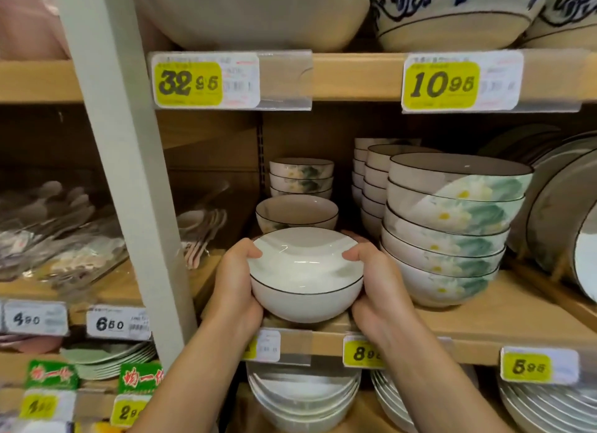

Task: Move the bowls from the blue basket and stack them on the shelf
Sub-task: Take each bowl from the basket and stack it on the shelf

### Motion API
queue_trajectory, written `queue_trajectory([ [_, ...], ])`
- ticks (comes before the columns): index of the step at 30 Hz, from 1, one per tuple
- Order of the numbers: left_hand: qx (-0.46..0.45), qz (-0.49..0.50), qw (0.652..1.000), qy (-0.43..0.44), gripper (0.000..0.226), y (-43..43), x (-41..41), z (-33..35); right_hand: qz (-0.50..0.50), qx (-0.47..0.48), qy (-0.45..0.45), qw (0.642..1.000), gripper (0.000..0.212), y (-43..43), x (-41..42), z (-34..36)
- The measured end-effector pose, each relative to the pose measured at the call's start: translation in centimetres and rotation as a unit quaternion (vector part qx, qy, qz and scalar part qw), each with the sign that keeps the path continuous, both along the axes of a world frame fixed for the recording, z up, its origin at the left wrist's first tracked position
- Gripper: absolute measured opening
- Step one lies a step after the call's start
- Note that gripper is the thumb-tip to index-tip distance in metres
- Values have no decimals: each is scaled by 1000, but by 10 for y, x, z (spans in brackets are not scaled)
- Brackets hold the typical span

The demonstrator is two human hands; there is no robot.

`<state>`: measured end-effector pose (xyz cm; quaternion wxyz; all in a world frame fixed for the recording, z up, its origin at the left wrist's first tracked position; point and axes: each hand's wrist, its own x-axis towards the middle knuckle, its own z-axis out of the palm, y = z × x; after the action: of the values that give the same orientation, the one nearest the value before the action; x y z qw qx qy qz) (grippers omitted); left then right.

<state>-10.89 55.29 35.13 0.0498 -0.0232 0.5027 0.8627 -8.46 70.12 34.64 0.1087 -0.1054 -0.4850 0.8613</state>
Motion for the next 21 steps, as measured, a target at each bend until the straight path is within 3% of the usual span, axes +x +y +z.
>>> queue_trajectory([
  [3, -11, 44, 999, 22, 35, 2, 7, -9, 29, -34, -25, 999, 41, 4, -7, -2],
  [6, -24, 81, 996, 43, 37, 6, 17, -15, 35, -37, -31, 998, 22, 3, -11, 2],
  [9, -11, 125, 991, 45, 41, 9, 20, -10, 8, -28, 13, 999, 36, 1, -4, -3],
  [10, -5, 138, 989, 52, 43, 11, 20, -7, -15, 2, 21, 1000, 27, -2, 1, -9],
  [11, -4, 146, 987, 60, 44, 13, 20, -5, -37, 50, 24, 998, 32, -7, 9, -14],
  [13, -26, 147, 986, 71, 49, 16, 19, -6, -69, 140, 18, 988, 76, -15, 21, -22],
  [14, -42, 139, 987, 72, 51, 17, 20, -9, -80, 150, 19, 985, 82, -17, 22, -23],
  [19, -57, 86, 992, 71, 57, 6, 20, -16, 1, 21, 25, 999, 41, -4, 12, -5],
  [21, -50, 61, 995, 57, 39, 2, 12, -9, 14, 7, 15, 1000, 37, 2, 13, -4],
])
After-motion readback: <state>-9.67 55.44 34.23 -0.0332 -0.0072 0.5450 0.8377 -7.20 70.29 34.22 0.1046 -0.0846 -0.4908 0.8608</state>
